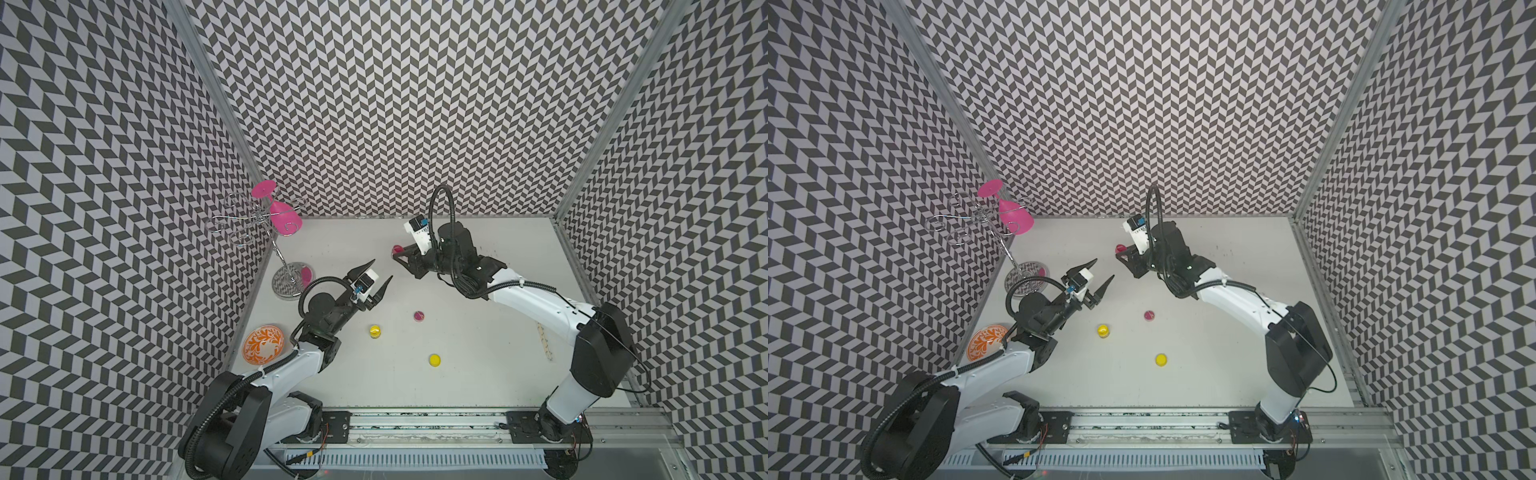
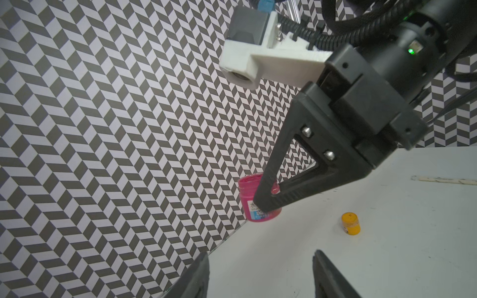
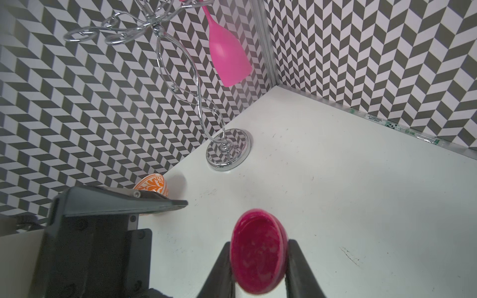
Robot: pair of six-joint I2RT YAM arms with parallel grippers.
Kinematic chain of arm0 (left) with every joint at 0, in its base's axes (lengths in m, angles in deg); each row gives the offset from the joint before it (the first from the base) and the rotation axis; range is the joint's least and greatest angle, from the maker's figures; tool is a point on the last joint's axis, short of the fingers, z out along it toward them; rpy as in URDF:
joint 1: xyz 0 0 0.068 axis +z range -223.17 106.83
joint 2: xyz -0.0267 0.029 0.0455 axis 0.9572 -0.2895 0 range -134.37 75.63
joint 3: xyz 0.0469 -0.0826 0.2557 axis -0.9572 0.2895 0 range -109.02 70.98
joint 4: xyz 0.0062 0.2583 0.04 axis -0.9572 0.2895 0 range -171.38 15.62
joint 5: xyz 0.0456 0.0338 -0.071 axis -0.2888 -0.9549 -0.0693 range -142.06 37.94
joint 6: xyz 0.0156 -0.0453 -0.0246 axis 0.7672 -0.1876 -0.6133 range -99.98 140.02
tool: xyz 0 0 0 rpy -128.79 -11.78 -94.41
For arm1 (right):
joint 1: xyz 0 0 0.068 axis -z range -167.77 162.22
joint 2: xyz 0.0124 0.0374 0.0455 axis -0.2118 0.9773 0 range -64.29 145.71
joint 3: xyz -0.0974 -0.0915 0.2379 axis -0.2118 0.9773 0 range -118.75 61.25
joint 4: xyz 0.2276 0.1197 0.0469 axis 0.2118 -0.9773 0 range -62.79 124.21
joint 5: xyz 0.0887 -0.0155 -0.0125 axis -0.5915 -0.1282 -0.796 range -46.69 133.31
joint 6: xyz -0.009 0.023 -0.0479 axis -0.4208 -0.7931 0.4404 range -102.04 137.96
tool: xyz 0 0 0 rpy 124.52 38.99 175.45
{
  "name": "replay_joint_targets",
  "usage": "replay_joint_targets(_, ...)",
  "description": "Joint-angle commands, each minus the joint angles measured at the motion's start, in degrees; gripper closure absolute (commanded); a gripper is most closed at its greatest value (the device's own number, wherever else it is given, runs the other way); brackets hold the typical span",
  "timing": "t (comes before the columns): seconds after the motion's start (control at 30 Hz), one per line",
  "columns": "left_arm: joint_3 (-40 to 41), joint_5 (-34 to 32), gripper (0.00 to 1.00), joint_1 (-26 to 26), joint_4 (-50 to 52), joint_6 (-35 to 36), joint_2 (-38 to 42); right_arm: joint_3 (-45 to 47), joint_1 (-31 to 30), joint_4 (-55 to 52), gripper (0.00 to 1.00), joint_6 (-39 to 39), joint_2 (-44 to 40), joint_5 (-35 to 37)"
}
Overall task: Close the paint jar lid
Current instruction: Pick up the paint jar from the center of the board.
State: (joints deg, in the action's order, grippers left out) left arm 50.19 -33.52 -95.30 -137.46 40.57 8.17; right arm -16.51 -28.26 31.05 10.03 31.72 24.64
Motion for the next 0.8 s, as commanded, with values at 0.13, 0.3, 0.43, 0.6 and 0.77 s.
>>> replay_joint_targets(0.13, -2.03, 0.34, 0.39, -0.28, -3.37, -3.00, -0.35, 1.27, -1.50, 5.05, 0.74, -2.51, -2.39, -2.66)
replay_joint_targets(0.3, -2.75, 1.72, 0.40, -0.30, -2.49, -3.68, -0.57, 1.60, -2.09, 6.16, 0.74, -3.13, -2.58, -3.10)
replay_joint_targets(0.43, -3.32, 1.06, 0.41, -0.29, -1.60, -3.75, -0.81, 1.77, -2.31, 7.13, 0.74, -3.54, -2.82, -3.84)
replay_joint_targets(0.6, -3.62, 0.69, 0.42, -0.28, -0.97, -3.59, -0.84, 2.13, -2.81, 8.26, 0.74, -4.21, -3.43, -4.88)
replay_joint_targets(0.77, -3.75, 0.79, 0.43, -0.28, -0.48, -3.29, -0.92, 2.20, -3.51, 8.60, 0.74, -4.13, -3.81, -4.61)
